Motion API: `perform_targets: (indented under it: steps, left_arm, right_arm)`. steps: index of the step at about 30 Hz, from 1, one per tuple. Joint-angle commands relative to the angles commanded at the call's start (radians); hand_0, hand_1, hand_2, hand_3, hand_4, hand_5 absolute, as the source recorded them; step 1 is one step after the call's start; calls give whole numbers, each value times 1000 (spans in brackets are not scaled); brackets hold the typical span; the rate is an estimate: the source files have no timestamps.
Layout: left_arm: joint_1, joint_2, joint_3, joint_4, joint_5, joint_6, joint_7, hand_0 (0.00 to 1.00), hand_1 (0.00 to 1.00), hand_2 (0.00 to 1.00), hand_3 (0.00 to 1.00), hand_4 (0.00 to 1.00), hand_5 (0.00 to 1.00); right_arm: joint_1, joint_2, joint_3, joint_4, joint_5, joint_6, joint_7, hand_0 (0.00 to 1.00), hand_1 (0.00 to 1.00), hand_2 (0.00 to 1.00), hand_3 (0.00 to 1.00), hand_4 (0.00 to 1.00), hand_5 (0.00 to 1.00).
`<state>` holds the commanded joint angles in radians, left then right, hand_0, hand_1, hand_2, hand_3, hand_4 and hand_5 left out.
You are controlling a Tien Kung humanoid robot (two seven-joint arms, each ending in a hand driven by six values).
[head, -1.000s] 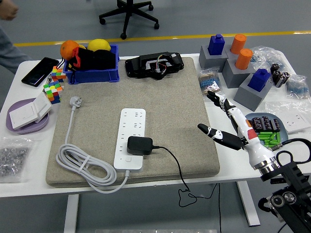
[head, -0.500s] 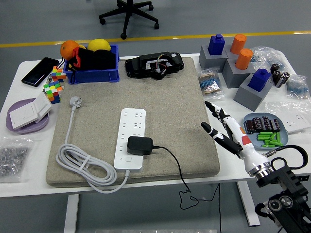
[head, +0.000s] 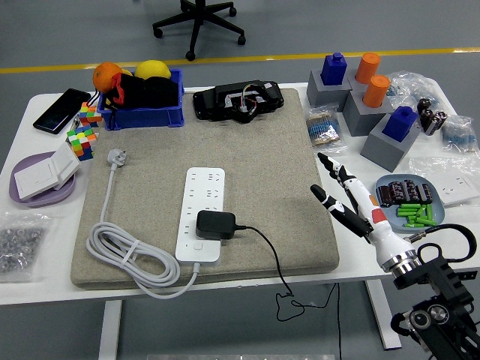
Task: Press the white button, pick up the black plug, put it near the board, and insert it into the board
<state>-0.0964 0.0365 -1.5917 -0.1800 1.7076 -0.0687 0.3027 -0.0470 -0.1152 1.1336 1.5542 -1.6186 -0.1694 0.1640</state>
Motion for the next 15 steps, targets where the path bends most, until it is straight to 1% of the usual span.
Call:
perform_targets:
  steps: [5,6,7,11,15]
  left_arm:
    - [39,-4,-21,0,44,-9,10,649,639,633,679,526,102]
    - [43,-4,-26,0,51,-10,11,649,640,634,680,526,101]
    - [46,-4,-32,0,55,-10,12,649,640,634,680,526,101]
    - [45,1,-42,0,64,-12,8,649,640,634,680,526,101]
    - [45,4,-46,0,48,-8,2,649,640,634,679,526,100]
  right_arm:
    - [-2,-4,-14,-17,3,12,-22,998,998,982,998,998,939]
    - [-2,-5,-13,-18,1,13,-24,998,998,976,998,998,889]
    - [-4,-5,-11,-19,-1,13,-25,998,998,976,998,998,889]
    - [-16,1,7,-18,-8,13,-33,998,998,976,998,998,889]
    - [-21,12,16,-17,-13,12,-35,998,998,973,998,998,891]
